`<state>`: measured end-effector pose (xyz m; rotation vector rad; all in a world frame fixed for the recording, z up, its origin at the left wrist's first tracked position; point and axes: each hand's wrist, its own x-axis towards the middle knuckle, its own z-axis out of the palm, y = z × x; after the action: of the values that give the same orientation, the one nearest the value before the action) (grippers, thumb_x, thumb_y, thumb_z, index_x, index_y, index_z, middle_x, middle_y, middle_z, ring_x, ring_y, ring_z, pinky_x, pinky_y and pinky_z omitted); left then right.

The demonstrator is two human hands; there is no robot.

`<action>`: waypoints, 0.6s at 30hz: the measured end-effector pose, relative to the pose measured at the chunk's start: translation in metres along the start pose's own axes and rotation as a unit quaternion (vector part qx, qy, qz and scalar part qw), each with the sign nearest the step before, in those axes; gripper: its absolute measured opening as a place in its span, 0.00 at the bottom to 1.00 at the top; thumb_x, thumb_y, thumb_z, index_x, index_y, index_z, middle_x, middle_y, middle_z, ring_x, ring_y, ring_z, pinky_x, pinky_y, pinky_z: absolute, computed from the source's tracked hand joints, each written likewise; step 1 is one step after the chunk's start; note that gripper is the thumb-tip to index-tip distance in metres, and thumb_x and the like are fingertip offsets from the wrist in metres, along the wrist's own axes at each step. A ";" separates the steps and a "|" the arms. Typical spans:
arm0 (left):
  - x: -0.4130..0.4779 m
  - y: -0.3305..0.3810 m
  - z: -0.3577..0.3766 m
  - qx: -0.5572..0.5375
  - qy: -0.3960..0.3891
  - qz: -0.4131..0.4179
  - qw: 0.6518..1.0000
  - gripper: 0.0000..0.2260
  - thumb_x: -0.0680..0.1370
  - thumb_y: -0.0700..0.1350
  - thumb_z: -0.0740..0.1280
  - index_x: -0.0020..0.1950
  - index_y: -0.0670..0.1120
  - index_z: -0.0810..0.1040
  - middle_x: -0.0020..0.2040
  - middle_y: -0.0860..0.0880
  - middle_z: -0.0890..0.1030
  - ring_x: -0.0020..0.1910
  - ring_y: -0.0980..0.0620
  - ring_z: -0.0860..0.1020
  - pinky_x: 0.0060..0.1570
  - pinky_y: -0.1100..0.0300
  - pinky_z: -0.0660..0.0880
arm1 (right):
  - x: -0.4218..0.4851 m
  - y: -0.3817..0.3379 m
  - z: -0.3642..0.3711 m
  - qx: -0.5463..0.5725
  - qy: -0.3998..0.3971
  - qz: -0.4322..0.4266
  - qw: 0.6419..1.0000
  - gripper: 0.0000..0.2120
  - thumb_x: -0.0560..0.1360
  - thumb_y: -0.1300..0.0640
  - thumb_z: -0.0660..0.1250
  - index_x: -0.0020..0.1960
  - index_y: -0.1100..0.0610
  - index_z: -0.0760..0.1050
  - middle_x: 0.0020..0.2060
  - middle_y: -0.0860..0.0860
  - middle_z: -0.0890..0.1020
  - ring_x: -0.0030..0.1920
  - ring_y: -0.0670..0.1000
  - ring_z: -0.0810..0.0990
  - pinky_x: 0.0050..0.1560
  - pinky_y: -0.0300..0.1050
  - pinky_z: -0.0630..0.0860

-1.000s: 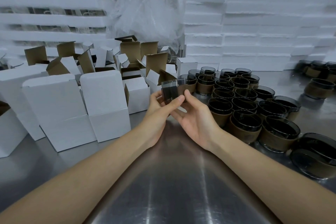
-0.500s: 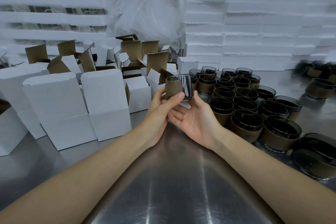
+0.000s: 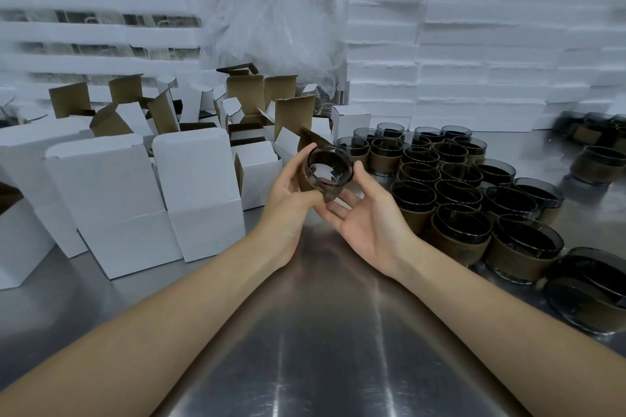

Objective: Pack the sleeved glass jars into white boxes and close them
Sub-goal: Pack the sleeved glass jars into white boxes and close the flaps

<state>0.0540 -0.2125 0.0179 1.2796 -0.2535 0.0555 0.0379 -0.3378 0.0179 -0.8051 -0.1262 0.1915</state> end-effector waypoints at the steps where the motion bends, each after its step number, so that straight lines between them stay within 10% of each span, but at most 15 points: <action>1: -0.001 0.000 0.000 0.002 -0.002 0.003 1.000 0.37 0.65 0.21 0.59 0.66 0.53 0.75 0.63 0.46 0.78 0.65 0.50 0.74 0.66 0.54 0.71 | -0.001 -0.001 0.000 0.002 -0.005 -0.002 1.000 0.14 0.78 0.52 0.63 0.59 0.57 0.77 0.57 0.58 0.81 0.60 0.58 0.79 0.60 0.51 0.77; 6: -0.002 -0.001 0.000 0.042 0.001 0.015 0.999 0.40 0.64 0.19 0.62 0.66 0.55 0.74 0.61 0.51 0.78 0.63 0.55 0.75 0.59 0.60 0.75 | -0.001 -0.004 -0.001 0.012 -0.015 -0.027 0.999 0.22 0.78 0.62 0.61 0.71 0.63 0.64 0.67 0.64 0.73 0.66 0.64 0.74 0.64 0.57 0.73; 18: -0.001 -0.004 -0.002 0.062 -0.024 0.055 0.996 0.39 0.64 0.19 0.65 0.63 0.55 0.76 0.58 0.55 0.80 0.61 0.58 0.76 0.52 0.66 0.75 | 0.001 -0.004 -0.005 0.023 -0.064 -0.046 0.997 0.17 0.70 0.65 0.62 0.58 0.58 0.66 0.58 0.62 0.77 0.60 0.60 0.77 0.64 0.54 0.74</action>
<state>0.0544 -0.2119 0.0135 1.3903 -0.3654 0.1359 0.0401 -0.3445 0.0174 -0.7400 -0.2788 0.1575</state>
